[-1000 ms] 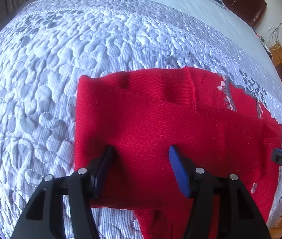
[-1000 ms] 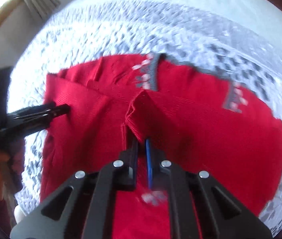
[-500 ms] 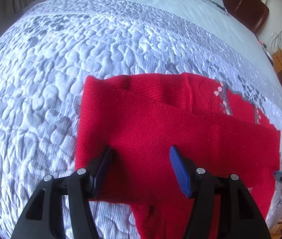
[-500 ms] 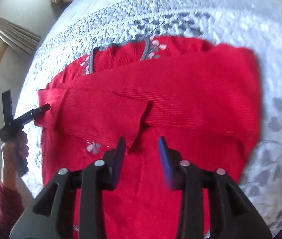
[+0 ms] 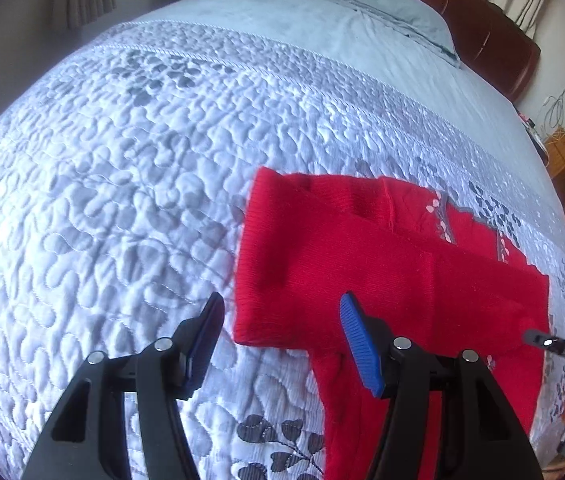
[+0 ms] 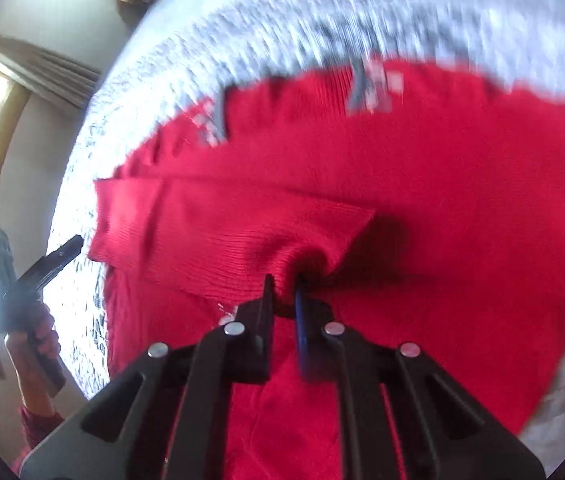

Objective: Fold small clothes

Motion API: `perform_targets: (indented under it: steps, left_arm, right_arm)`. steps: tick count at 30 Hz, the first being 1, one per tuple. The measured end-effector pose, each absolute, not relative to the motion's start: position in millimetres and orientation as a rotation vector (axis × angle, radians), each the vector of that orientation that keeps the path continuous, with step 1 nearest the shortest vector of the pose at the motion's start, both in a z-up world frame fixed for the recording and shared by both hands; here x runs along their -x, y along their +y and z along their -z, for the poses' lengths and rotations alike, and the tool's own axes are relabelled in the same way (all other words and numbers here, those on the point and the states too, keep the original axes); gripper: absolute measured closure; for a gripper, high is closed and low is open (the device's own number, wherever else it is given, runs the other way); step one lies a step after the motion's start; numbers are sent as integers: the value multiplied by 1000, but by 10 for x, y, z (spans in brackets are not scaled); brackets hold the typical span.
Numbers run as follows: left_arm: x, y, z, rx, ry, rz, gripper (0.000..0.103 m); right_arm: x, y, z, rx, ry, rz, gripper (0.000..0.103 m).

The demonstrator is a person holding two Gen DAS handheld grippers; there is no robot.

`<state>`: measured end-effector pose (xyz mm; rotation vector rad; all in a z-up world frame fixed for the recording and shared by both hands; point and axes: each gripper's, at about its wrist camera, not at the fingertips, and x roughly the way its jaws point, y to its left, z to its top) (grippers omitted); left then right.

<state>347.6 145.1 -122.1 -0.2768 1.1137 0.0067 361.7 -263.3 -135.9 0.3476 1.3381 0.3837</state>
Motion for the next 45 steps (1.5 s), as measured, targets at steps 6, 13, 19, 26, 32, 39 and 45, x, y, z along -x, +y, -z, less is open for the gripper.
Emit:
perform_targets:
  steps: [6,13,19,26,32,39,45]
  left_arm:
    - [-3547,1379,1136,269,1094,-11,42]
    - [-3732,920,1380,160,1160,9,40]
    - [-3864,632,1562,9,1213,-1,40]
    - [-4100,420,1491,3,1203,18,38]
    - [-4225,346,1695,21,1215,-11,32]
    - [-4199,355,1751,31,1183,-20,28]
    - [-4141,364,1668,29,1187,-20,30]
  right_arm:
    - [-3650,-2903,705,-200,1174,-342,96]
    - [-3588,-3512,1138,-132,1252,-182,91]
    - [-3601,-3874,1616,-234,1328,-138,67]
    - [-3921,-4052,1677,-403,1353,-142,57]
    - [-4134,-3945,1687,-424,1343,-187,99]
    - [-4044,-3987,1585,-306,1227,-122,97]
    - [-3797,-4116,1687,-387,1232,-163,62]
